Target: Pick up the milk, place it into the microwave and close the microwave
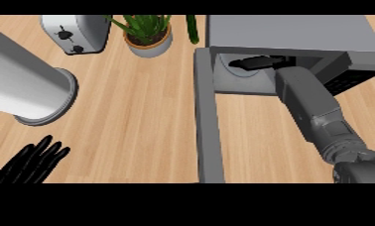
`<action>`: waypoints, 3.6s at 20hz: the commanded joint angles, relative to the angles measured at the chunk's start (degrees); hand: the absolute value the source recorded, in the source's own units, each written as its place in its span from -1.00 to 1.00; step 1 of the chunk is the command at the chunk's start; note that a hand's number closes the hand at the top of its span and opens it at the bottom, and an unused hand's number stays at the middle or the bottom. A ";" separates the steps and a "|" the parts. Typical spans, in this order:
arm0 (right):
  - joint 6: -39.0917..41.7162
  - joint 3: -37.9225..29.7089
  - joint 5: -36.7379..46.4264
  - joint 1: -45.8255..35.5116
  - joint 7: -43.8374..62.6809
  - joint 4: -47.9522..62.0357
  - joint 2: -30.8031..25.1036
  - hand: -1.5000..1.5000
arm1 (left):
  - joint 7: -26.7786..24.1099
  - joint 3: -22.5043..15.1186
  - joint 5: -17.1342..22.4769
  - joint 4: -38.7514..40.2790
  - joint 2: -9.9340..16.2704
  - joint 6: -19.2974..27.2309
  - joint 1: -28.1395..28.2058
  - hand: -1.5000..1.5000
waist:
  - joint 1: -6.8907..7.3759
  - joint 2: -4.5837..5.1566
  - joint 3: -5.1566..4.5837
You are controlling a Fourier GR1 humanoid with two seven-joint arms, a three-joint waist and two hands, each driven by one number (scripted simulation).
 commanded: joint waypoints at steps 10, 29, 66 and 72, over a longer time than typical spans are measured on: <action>14.14 1.87 -2.34 14.98 -7.53 -5.29 7.02 -1.00 | -5.48 -7.89 -21.76 6.14 -7.34 -0.69 -6.37 -1.00 | -3.85 -2.12 -0.33; 20.66 6.32 -4.39 49.81 -13.55 -27.99 -0.28 -1.00 | -13.79 -17.76 -41.90 24.50 -7.48 7.59 -21.38 1.00 | -7.44 -2.46 -0.63; 37.02 19.49 -35.88 81.37 18.80 -101.22 -9.22 -1.00 | -16.15 -68.57 -20.33 52.42 -7.42 71.98 -52.78 1.00 | -12.19 -0.62 -0.67; 34.58 20.06 -39.64 80.61 22.86 -105.53 -9.04 -1.00 | -18.70 -66.15 -13.92 56.12 -7.46 77.33 -59.76 1.00 | -12.93 0.07 -0.68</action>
